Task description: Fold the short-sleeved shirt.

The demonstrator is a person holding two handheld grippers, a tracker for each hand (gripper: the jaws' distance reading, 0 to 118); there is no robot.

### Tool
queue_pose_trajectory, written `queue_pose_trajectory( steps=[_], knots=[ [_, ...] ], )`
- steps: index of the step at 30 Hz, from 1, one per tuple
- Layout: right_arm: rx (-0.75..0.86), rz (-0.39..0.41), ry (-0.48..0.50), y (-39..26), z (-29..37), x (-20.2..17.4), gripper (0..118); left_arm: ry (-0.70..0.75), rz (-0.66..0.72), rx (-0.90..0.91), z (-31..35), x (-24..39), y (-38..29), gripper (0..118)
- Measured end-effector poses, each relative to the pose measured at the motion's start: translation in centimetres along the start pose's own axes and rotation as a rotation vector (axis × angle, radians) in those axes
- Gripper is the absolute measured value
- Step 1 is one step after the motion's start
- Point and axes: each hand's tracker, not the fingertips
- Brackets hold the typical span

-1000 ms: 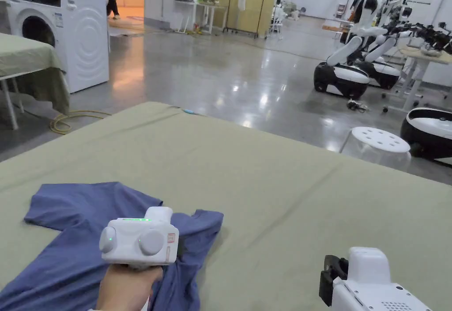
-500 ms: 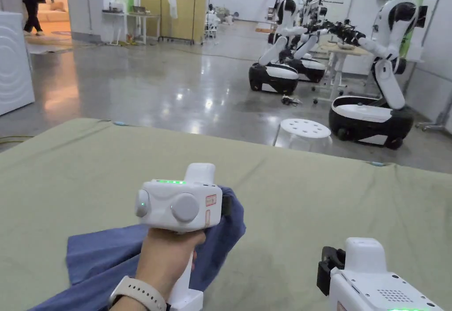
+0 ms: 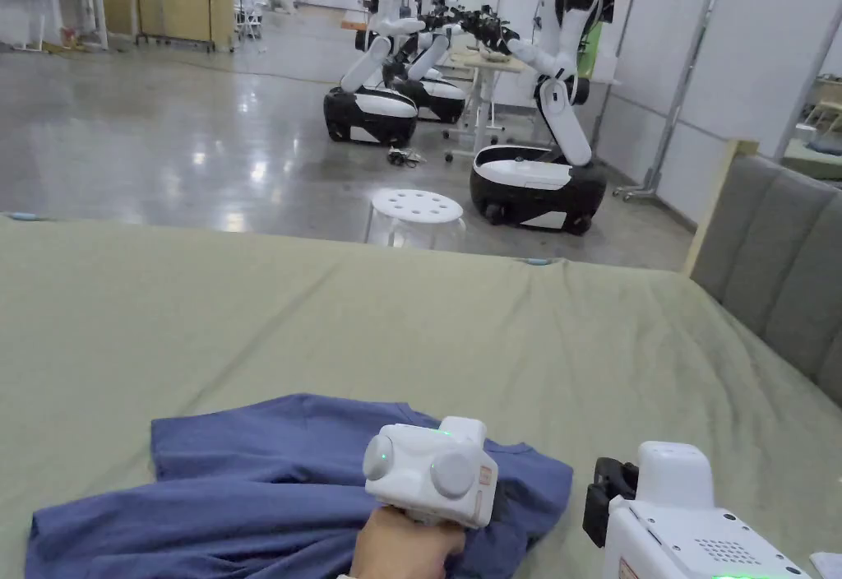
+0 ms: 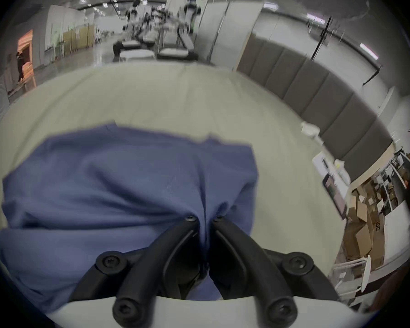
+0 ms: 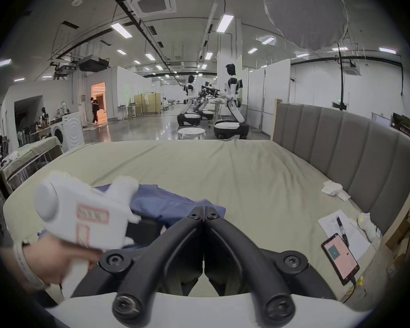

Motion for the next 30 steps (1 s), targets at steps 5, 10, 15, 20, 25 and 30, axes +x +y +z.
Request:
queue_pose_trajectory(
  steps=[5, 10, 15, 20, 25, 30],
  knots=[
    [-0.01, -0.001, 0.007, -0.5, -0.3, 0.5, 2, 0.021, -0.04, 0.105, 1.9, 0.5, -0.5, 95],
    [0.018, -0.006, 0.05, 0.0, 0.7, -0.6, 2, 0.107, -0.155, 0.363, 12.2, 1.6, -1.7, 113],
    [0.066, 0.035, 0.101, 0.1, 2.3, -3.3, 2, 0.254, -0.209, 0.596, 22.1, -1.4, -7.3, 112],
    [0.087, 0.023, 0.141, -0.5, 2.7, -5.9, 2, 0.347, -0.111, 0.574, 25.0, -6.3, -12.8, 47],
    [0.058, 0.008, 0.161, -1.0, 2.0, -7.6, 2, 0.352, -0.005, 0.468, 25.4, -11.6, -14.0, 0],
    [0.021, 0.025, 0.148, -1.5, 1.1, -7.7, 2, 0.483, 0.157, 0.271, 25.4, -23.7, -12.1, 0]
  ],
)
